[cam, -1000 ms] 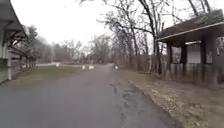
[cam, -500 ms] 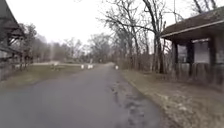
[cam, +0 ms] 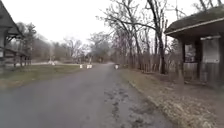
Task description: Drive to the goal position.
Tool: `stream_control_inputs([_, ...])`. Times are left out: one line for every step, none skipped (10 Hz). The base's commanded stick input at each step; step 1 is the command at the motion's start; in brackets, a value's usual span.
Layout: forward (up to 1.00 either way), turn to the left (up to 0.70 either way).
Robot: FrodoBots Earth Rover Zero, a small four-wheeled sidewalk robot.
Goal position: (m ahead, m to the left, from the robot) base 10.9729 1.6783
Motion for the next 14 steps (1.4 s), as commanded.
stream_control_inputs([1.0, 0.0])
stream_control_inputs([1.0, 0.0])
stream_control_inputs([1.0, 0.0])
stream_control_inputs([1.0, 0.0])
stream_control_inputs([1.0, 0.0])
stream_control_inputs([1.0, 0.0])
stream_control_inputs([1.0, 0.0])
stream_control_inputs([1.0, 0.13])
stream_control_inputs([1.0, 0.25])
stream_control_inputs([1.0, 0.38])
stream_control_inputs([1.0, 0.0])
stream_control_inputs([1.0, 0.0])
stream_control_inputs([1.0, 0.0])
stream_control_inputs([1.0, 0.0])
